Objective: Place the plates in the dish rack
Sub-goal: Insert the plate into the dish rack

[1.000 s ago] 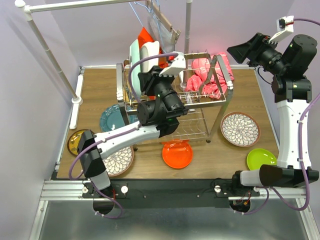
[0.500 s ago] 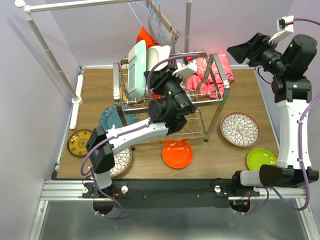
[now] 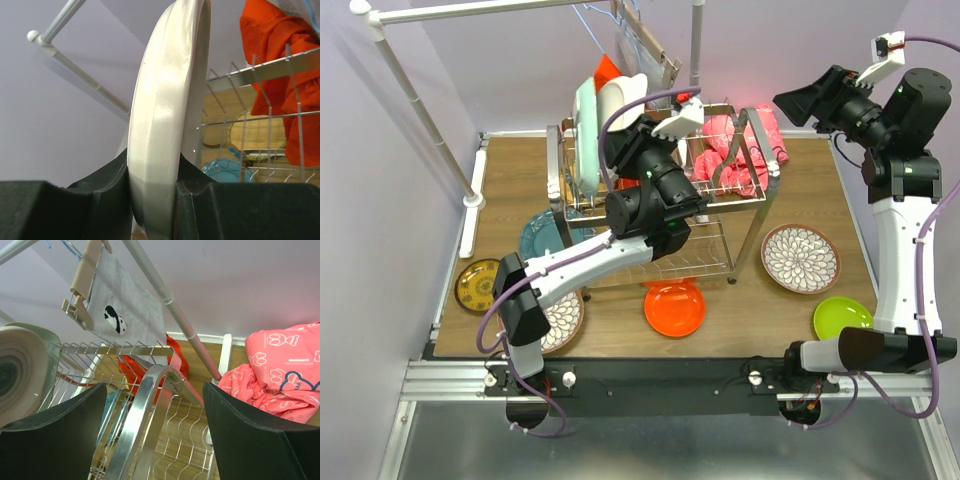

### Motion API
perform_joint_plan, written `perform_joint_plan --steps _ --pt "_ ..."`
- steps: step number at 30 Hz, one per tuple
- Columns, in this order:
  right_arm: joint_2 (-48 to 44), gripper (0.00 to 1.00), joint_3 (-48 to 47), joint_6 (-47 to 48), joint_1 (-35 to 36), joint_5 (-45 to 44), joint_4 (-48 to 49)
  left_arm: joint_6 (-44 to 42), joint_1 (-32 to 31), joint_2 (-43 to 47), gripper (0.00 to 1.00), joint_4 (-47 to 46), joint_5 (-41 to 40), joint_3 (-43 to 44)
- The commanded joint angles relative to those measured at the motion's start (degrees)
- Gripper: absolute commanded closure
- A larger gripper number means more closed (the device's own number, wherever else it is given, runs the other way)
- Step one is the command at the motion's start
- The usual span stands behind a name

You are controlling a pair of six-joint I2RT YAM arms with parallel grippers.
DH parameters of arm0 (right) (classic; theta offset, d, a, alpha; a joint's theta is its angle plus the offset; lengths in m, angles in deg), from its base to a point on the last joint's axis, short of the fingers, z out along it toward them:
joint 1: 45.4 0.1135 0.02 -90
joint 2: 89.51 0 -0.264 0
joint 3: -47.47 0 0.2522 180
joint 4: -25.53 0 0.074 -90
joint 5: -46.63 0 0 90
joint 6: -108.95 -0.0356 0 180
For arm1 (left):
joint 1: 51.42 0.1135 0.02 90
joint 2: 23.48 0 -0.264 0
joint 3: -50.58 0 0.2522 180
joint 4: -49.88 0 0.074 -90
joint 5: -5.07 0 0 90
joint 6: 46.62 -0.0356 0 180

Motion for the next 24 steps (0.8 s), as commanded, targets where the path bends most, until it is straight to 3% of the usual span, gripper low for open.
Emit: perform_joint_plan --steps 1,24 --pt "0.71 0.14 -0.49 0.46 0.38 -0.47 -0.7 -14.77 1.81 2.98 1.0 -41.57 -8.73 4.88" --pt "1.33 0.14 -1.28 0.2 0.38 -0.47 -0.53 -14.77 1.02 0.53 1.0 -42.89 -8.9 5.05"
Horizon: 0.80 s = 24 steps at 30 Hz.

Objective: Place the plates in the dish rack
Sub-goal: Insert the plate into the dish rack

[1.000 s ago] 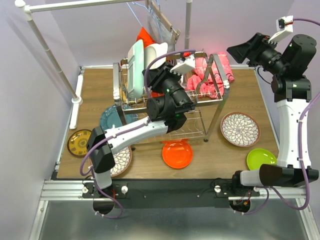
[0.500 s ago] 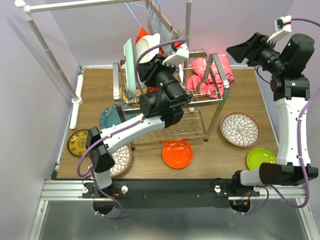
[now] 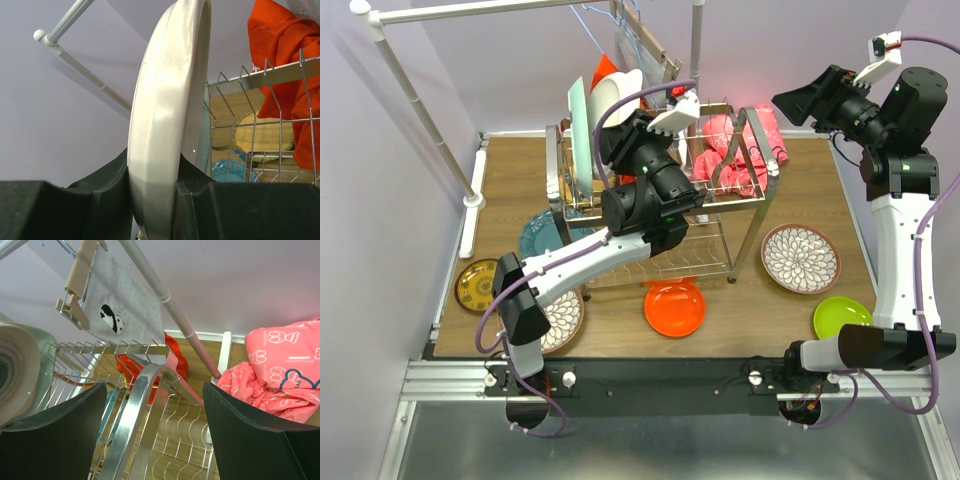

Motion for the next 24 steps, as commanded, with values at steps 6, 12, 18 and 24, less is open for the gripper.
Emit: perform_joint_plan --steps 6,12,18,24 --pt "0.32 0.14 -1.37 0.02 0.38 -0.56 -0.61 -12.65 -0.25 -0.42 1.0 -43.37 -8.9 2.28" --pt "0.32 0.14 -1.28 0.2 0.38 -0.56 -0.61 -13.08 -1.13 -1.65 1.0 -43.37 -8.81 4.03" --pt "0.32 0.14 -1.1 0.2 0.38 -0.73 -0.61 -13.17 -2.36 -2.27 1.0 -43.28 -8.9 4.82" --pt "0.15 0.14 -0.93 0.29 0.38 -0.82 -0.61 -13.08 -2.27 -2.0 1.0 -43.29 -8.81 4.39"
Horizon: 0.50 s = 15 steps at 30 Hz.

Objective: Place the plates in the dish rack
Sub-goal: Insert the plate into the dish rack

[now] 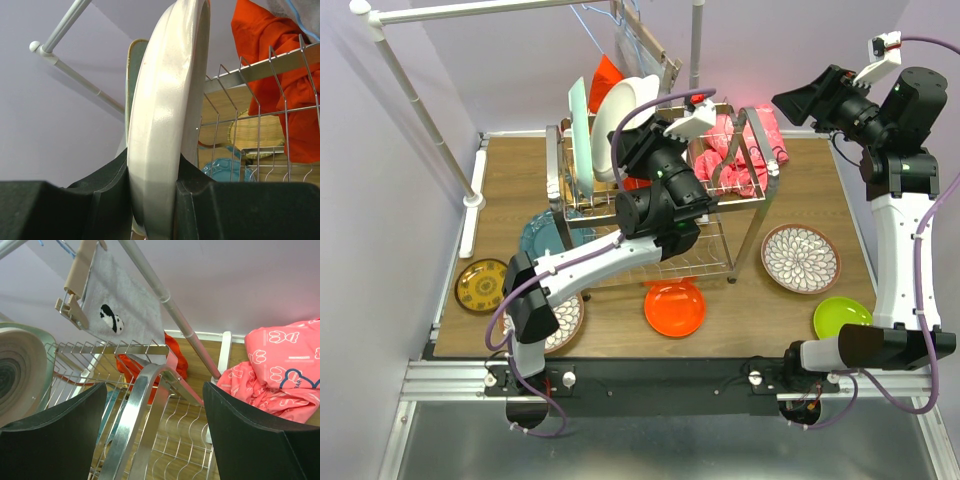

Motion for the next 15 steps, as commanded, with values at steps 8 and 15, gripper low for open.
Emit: perform_joint_plan --steps 8,15 --pt "-0.27 0.14 -0.49 0.29 0.38 -1.08 -0.61 -10.28 1.3 1.8 1.0 -43.5 -8.92 0.77" --pt "-0.45 0.14 -0.4 0.29 0.38 -1.17 -0.61 -9.23 1.65 1.54 1.0 -43.5 -8.84 0.16"
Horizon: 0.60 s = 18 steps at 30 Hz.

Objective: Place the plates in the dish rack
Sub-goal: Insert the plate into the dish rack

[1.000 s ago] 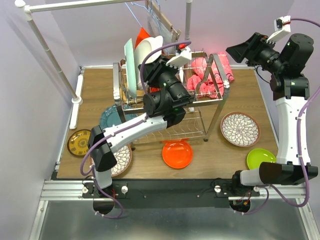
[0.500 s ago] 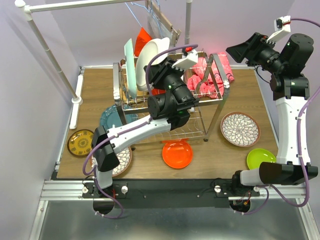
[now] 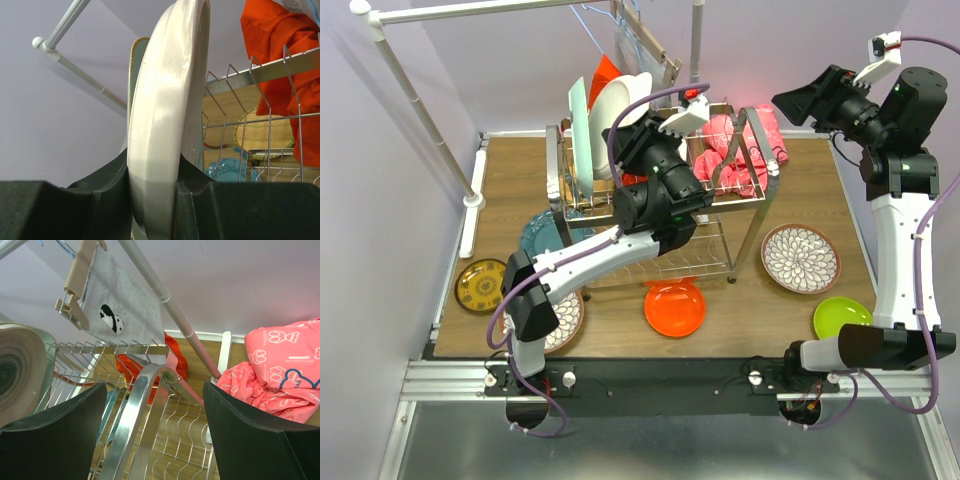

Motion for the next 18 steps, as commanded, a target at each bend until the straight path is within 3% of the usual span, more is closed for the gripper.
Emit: perform_joint_plan --steps 1,5,18 --pt "-0.36 0.14 -0.4 0.29 0.38 -1.13 -0.61 -9.12 0.06 1.54 1.0 -43.59 -8.92 0.55" --pt "-0.45 0.14 -0.49 0.29 0.38 -1.04 -0.61 -9.2 0.06 0.66 1.0 -43.42 -8.84 1.43" --pt "-0.27 0.14 -0.58 0.28 0.38 -0.34 -0.61 -10.26 -1.26 -6.9 1.0 -41.31 -8.92 22.25"
